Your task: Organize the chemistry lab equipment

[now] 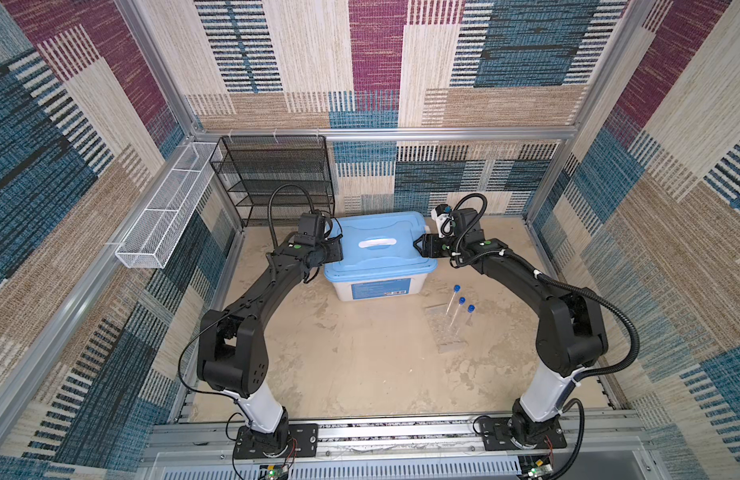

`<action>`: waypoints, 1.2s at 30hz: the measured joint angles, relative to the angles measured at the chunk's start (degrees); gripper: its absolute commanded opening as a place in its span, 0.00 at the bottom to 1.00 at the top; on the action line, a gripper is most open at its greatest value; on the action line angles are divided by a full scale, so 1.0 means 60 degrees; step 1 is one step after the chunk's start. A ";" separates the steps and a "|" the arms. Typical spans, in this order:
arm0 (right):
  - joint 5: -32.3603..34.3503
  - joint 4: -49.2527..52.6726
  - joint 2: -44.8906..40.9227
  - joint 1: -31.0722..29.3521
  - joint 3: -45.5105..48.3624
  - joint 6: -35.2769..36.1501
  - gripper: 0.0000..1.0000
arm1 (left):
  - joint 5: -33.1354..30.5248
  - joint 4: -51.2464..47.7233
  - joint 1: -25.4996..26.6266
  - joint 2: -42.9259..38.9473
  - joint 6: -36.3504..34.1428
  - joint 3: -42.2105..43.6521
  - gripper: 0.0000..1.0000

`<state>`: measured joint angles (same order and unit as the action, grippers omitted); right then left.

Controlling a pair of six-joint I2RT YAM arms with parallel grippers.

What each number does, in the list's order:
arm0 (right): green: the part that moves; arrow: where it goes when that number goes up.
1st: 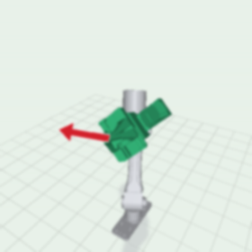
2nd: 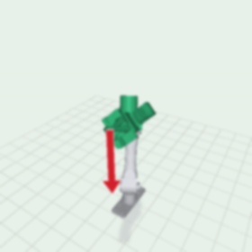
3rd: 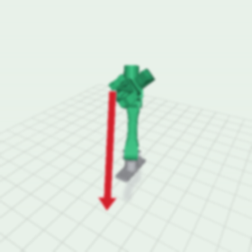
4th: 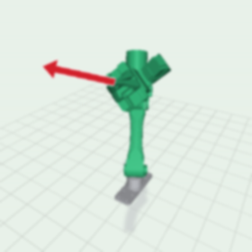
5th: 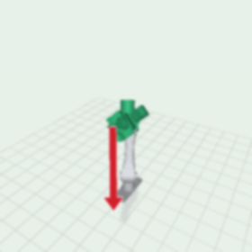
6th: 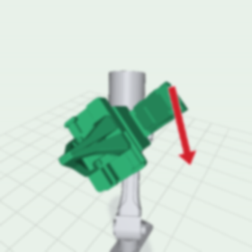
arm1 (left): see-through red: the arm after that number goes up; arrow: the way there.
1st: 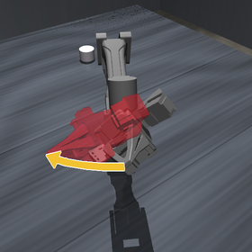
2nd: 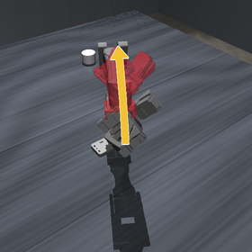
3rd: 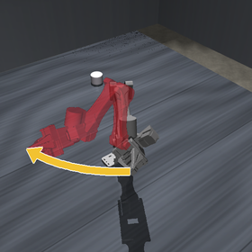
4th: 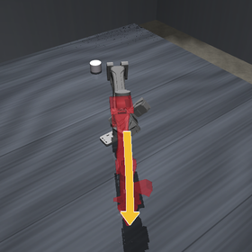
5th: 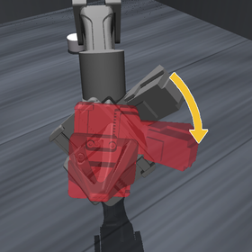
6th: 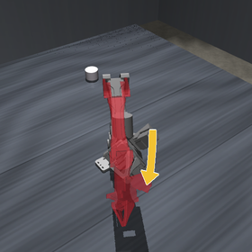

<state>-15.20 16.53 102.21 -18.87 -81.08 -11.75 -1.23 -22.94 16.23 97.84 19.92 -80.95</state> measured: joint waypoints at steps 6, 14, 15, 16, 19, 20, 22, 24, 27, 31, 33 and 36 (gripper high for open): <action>0.0503 -0.0248 0.0197 -0.0131 -0.0051 -0.0011 0.62 | -0.0299 0.0025 0.0084 0.0164 0.0055 -0.0160 0.62; 0.0823 -0.0514 0.0277 -0.0237 -0.0055 -0.0084 0.63 | -0.0608 0.0036 0.0168 0.0324 0.0200 -0.0288 0.62; 0.0903 -0.0474 0.0266 -0.0262 -0.0084 -0.0095 0.63 | -0.0619 0.0044 0.0168 0.0321 0.0200 -0.0288 0.62; 0.0998 -0.0423 0.0259 -0.0280 -0.0102 -0.0117 0.65 | -0.0623 0.0047 0.0168 0.0313 0.0200 -0.0288 0.63; 0.1279 -0.0302 0.0189 -0.0335 -0.0149 -0.0102 0.70 | -0.0721 0.0029 0.0168 0.0324 0.0186 -0.0386 0.68; 0.1290 -0.0266 0.0160 -0.0353 -0.0153 -0.0113 0.70 | -0.0732 0.0000 0.0146 0.0339 0.0186 -0.0423 0.70; 0.1384 -0.0168 0.0117 -0.0412 -0.0175 -0.0098 0.72 | -0.0623 -0.0007 0.0073 0.0350 0.0182 -0.0459 0.72; 0.1395 0.0040 0.0098 -0.0415 -0.0280 -0.0102 0.74 | -0.0386 -0.0029 -0.0044 0.0331 0.0182 -0.0470 0.74; 0.1406 0.0474 0.0098 -0.0437 -0.0521 -0.0069 0.76 | 0.0044 -0.0204 -0.0240 0.0295 0.0157 -0.0546 0.78; 0.1457 0.0980 0.0062 -0.0495 -0.0743 -0.0022 0.85 | 0.0594 -0.0594 -0.0492 0.0149 0.0113 -0.0612 0.85; 0.1457 0.1144 -0.0073 -0.0503 -0.0754 -0.0004 0.91 | 0.0809 -0.0787 -0.0565 -0.0025 0.0069 -0.0612 0.89; 0.1577 0.1228 -0.0437 -0.0481 -0.0758 -0.0004 0.99 | 0.1005 -0.0922 -0.0729 -0.0361 0.0007 -0.0616 0.94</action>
<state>-5.74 23.90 99.59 -21.76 -85.62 -11.77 4.80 -28.47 11.86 95.68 19.97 -84.64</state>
